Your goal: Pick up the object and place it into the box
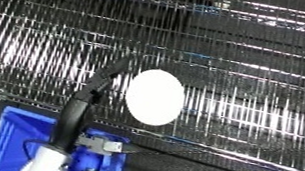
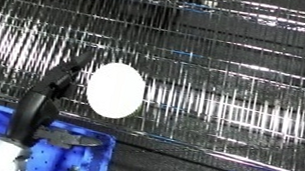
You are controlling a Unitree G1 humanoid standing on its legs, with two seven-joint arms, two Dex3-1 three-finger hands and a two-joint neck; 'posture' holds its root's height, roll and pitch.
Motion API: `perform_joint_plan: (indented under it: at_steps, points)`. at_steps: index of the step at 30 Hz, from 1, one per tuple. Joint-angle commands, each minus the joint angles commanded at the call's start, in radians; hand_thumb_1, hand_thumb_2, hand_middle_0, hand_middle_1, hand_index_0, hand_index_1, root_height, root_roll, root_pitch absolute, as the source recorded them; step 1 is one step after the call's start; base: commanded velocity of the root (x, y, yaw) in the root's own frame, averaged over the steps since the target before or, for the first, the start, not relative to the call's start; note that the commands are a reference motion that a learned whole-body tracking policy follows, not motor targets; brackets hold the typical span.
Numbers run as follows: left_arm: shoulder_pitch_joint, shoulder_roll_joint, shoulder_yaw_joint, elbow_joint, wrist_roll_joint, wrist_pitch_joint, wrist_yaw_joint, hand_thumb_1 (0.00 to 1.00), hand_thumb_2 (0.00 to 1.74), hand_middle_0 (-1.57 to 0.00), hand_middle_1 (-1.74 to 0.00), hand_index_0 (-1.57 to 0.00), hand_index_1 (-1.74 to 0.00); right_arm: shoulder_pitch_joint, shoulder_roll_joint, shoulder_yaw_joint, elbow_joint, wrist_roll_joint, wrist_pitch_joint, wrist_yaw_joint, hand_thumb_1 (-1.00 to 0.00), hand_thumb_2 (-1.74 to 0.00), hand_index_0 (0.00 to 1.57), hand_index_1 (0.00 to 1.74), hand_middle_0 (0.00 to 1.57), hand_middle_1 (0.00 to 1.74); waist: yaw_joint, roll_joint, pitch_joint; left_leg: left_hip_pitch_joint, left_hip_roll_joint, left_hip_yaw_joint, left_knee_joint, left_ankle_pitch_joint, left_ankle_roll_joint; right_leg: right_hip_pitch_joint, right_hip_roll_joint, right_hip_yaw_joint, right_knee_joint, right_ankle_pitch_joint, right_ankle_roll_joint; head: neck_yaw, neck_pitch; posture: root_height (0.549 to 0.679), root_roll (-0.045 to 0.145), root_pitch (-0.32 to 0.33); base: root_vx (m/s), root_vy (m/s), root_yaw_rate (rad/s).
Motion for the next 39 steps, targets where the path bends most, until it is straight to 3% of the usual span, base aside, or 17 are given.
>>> perform_joint_plan:
  at_steps: [13, 22, 30, 39]
  points:
    - [-0.109, -0.019, -0.018, 0.090, -0.030, 0.046, -0.037, 0.15, 0.26, -0.24, -0.26, -0.24, -0.26, -0.003, 0.015, 0.037, -0.043, -0.002, 0.000, -0.019, 0.00, 0.00, 0.00, 0.00, 0.00, 0.00, -0.035, -0.017, 0.000, -0.014, 0.008, 0.010, 0.013, -0.014, 0.0007, -0.017, 0.0079, 0.013, 0.000, 0.001, 0.0049, -0.032, 0.029, 0.640, -0.011, 0.161, 0.014, 0.012, -0.033]
    - [-0.171, -0.024, -0.022, 0.128, -0.079, 0.065, -0.066, 0.60, 1.04, -0.94, -1.04, -0.94, -1.04, 0.001, 0.023, 0.051, -0.062, -0.001, 0.002, -0.033, 0.00, 0.00, 0.00, 0.00, 0.00, 0.00, -0.053, -0.024, 0.000, -0.006, 0.010, 0.014, 0.012, -0.020, -0.0004, -0.013, 0.0087, 0.020, -0.005, 0.001, 0.0074, -0.054, 0.031, 0.640, -0.010, 0.160, 0.007, 0.002, -0.018]
    - [-0.171, -0.041, -0.025, 0.154, -0.080, 0.063, -0.077, 1.00, 1.74, -1.57, -1.74, -1.57, -1.74, 0.003, 0.040, 0.055, -0.064, -0.008, 0.001, -0.048, 0.00, 0.00, 0.00, 0.00, 0.00, 0.00, -0.055, -0.017, 0.000, 0.010, 0.006, 0.014, -0.001, -0.018, -0.0030, -0.003, 0.0056, 0.020, -0.015, -0.001, 0.0067, -0.052, 0.030, 0.641, -0.005, 0.156, -0.012, -0.005, 0.016]
    - [-0.121, -0.042, -0.010, 0.159, -0.114, 0.044, -0.088, 1.00, 1.74, -1.57, -1.74, -1.57, -1.74, 0.011, 0.046, 0.044, -0.043, -0.010, -0.011, -0.050, 0.00, 0.00, 0.00, 0.00, 0.00, 0.00, -0.040, 0.001, 0.000, 0.039, -0.003, 0.009, -0.027, -0.009, -0.0066, 0.021, -0.0038, 0.014, -0.029, -0.005, 0.0036, -0.049, 0.027, 0.644, 0.003, 0.145, -0.027, -0.013, 0.048]
